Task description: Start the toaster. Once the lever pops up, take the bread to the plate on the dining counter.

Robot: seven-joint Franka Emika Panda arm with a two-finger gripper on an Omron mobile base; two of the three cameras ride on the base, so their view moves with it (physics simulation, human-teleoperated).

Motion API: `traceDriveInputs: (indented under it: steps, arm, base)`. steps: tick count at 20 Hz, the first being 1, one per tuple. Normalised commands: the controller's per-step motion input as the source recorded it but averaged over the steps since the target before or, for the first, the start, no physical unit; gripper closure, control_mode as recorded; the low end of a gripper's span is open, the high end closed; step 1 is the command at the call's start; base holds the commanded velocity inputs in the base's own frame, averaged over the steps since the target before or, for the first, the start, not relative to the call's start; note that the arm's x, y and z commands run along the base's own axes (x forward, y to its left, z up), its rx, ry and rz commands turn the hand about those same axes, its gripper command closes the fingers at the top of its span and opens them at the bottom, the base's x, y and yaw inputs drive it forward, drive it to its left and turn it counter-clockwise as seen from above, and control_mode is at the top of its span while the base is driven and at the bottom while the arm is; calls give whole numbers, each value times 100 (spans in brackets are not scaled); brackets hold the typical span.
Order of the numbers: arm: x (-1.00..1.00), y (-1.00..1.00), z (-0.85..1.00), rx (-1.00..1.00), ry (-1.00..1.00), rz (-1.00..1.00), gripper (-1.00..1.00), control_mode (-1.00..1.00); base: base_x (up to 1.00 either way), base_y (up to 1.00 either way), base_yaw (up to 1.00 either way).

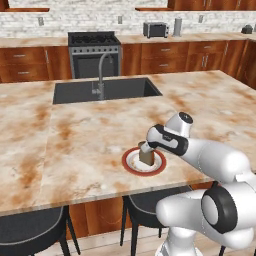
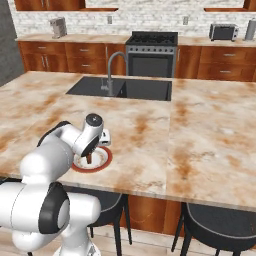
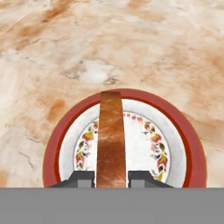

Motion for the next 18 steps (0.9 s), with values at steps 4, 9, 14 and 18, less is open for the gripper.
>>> traceDriveInputs:
  steps: [4,9,14,18]
  arm:
    - [-4,0,0,0,0,0,-100,-100]
    - [0,0,0,0,0,0,-100,-100]
    - [0,0,0,0,0,0,-100,-100]
    - [0,0,0,0,0,0,-100,-100]
  base:
    - [0,0,0]
    - [0,0,0]
    - [0,0,0]
    - [0,0,0]
